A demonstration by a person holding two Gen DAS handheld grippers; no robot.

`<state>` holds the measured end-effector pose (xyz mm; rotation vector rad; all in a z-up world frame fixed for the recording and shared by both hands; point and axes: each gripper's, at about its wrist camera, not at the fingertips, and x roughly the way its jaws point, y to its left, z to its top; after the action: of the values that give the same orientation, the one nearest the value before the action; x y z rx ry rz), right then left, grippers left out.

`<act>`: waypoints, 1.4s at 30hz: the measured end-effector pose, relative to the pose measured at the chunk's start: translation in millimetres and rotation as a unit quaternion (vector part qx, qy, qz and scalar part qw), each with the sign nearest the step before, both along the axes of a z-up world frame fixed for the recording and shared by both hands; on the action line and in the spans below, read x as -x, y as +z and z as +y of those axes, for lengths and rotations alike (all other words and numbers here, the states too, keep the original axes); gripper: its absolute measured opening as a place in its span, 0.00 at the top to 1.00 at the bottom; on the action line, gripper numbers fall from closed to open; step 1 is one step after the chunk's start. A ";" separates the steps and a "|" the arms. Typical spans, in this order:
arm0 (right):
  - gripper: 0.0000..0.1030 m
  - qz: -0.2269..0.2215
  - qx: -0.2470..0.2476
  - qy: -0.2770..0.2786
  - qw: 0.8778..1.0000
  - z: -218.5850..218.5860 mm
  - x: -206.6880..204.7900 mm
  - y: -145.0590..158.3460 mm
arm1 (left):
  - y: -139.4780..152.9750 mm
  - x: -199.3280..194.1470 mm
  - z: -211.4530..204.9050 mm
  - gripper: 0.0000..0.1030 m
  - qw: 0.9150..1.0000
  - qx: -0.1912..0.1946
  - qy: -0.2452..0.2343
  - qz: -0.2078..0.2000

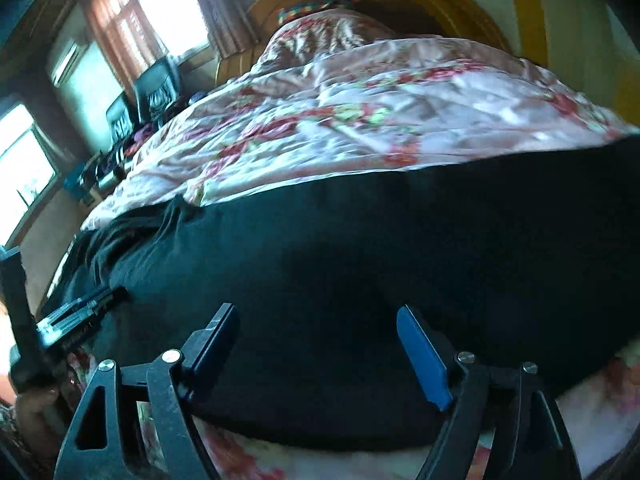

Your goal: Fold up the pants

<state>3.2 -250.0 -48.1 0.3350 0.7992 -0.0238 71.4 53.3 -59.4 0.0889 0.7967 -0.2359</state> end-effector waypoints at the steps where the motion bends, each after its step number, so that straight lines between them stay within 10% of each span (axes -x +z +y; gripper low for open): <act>1: 0.21 -0.001 -0.002 -0.010 1.000 -5.8 5.2 1.3 | -1.4 -0.5 -0.2 0.55 1.000 -0.002 -0.001 0.001; 9: 0.21 -0.026 -0.024 -0.175 0.984 -94.1 55.4 16.8 | -9.4 -9.7 7.1 0.46 0.999 0.031 0.011 0.028; 16: 0.21 -0.080 -0.041 -0.362 0.928 -164.9 114.8 26.6 | -5.0 -2.1 9.9 0.46 0.998 0.055 0.009 0.042; 23: 0.23 -0.131 -0.150 -0.387 0.900 -217.6 131.0 9.2 | -1.2 2.9 10.9 0.46 0.996 0.077 0.005 0.045; 32: 0.30 -0.143 -0.158 -0.349 0.913 -239.5 102.0 -3.2 | -2.3 1.3 13.6 0.46 0.997 0.069 0.013 0.044; 37: 0.81 -0.158 -0.184 -0.322 0.915 -237.3 103.4 -5.5 | 0.2 0.6 22.2 0.46 0.996 0.072 0.032 0.039; 42: 0.83 -0.152 -0.149 -0.298 0.931 -222.7 97.3 10.6 | -0.7 -3.7 39.7 0.46 0.994 0.073 0.068 0.038</act>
<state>-94.0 -472.7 -37.5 0.8429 0.3675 -0.4146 75.1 93.0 -60.1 -0.1129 0.8544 -0.1693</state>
